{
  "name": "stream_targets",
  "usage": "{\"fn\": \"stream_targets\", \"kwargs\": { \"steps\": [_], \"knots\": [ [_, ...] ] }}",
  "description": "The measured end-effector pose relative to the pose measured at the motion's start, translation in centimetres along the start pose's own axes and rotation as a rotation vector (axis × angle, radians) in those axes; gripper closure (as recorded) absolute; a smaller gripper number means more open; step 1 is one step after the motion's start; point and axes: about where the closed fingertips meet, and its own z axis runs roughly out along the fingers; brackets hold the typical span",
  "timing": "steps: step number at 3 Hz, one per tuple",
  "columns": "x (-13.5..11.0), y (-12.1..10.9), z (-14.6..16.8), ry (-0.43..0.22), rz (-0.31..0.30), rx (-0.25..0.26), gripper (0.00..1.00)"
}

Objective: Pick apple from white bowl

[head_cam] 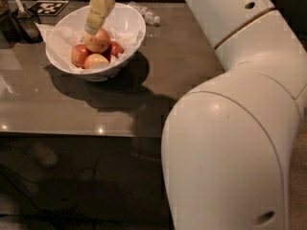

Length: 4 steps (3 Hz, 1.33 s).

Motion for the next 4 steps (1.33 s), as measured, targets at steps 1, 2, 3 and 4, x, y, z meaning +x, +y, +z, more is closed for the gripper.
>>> {"fn": "stream_targets", "kwargs": {
  "steps": [1, 2, 3, 4],
  "knots": [
    [0.1, -0.6, 3.1, 0.004, 0.065, -0.041, 0.00],
    [-0.1, -0.8, 5.6, 0.004, 0.100, -0.081, 0.00],
    [-0.4, -1.0, 5.9, -0.005, 0.098, -0.075, 0.00],
    [-0.4, -1.0, 5.9, -0.005, 0.098, -0.075, 0.00]
  ]
}}
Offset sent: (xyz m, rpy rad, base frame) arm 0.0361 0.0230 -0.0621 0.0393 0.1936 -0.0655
